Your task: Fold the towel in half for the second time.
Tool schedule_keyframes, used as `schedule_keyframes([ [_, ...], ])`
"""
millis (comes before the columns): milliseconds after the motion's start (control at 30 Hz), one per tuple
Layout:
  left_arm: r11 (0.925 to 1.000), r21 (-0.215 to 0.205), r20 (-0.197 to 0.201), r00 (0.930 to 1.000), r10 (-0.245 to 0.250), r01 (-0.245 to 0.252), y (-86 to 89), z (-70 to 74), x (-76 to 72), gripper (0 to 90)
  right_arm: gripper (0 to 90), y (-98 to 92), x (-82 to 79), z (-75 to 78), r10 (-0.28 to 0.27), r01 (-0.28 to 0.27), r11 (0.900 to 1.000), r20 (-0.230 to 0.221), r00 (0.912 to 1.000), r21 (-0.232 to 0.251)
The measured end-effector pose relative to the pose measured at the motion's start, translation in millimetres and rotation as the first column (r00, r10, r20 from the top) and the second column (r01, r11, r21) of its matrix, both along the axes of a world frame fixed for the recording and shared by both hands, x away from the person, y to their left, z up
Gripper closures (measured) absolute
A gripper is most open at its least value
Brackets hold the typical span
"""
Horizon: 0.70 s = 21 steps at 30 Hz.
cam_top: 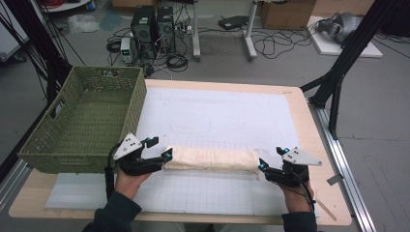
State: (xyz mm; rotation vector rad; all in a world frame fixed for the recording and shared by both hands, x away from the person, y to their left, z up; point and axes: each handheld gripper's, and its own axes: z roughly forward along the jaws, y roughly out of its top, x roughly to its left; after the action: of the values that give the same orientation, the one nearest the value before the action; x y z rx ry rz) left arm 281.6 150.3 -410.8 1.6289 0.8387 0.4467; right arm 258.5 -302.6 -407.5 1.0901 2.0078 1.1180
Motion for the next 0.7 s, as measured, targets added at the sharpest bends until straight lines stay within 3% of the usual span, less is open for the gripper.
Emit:
schedule_keyframes([
  [67, 1.0, 0.003, 0.004, 1.0, 0.0, 0.0, -1.0, 0.1, -1.5, 18.8, 19.1, -3.6, -2.5, 1.8, -0.003, 0.003, 1.0, 0.006, 1.0, 0.011],
  [167, 1.0, -0.001, 0.007, 0.9999, 0.007, -0.007, -0.6, 1.2, -3.7, 18.9, 11.9, -10.3, -4.6, 2.6, -0.012, 0.012, 1.0, 0.022, 0.9997, 0.011],
  [233, 1.0, -0.002, 0.011, 0.9999, 0.0, 0.0, -0.3, 1.4, -5.8, 18.8, 11.6, -14.5, -5.0, 1.8, -0.013, 0.013, 1.0, 0.01, 0.9999, 0.001],
  [433, 0.9998, 0.014, 0.042, 0.999, -0.013, 0.013, -2.7, 0.5, -9.6, 19.1, 10.2, -20.1, -7.0, -0.2, 0.005, -0.005, 1.0, -0.001, 1.0, 0.029],
  [700, 1.0, 0.008, 0.022, 0.9998, -0.006, 0.006, 0.5, -3.9, -7.1, 20.6, 10.2, -17.7, -2.8, -4.5, -0.001, 0.002, 0.999, -0.022, 0.9998, 0.041],
])
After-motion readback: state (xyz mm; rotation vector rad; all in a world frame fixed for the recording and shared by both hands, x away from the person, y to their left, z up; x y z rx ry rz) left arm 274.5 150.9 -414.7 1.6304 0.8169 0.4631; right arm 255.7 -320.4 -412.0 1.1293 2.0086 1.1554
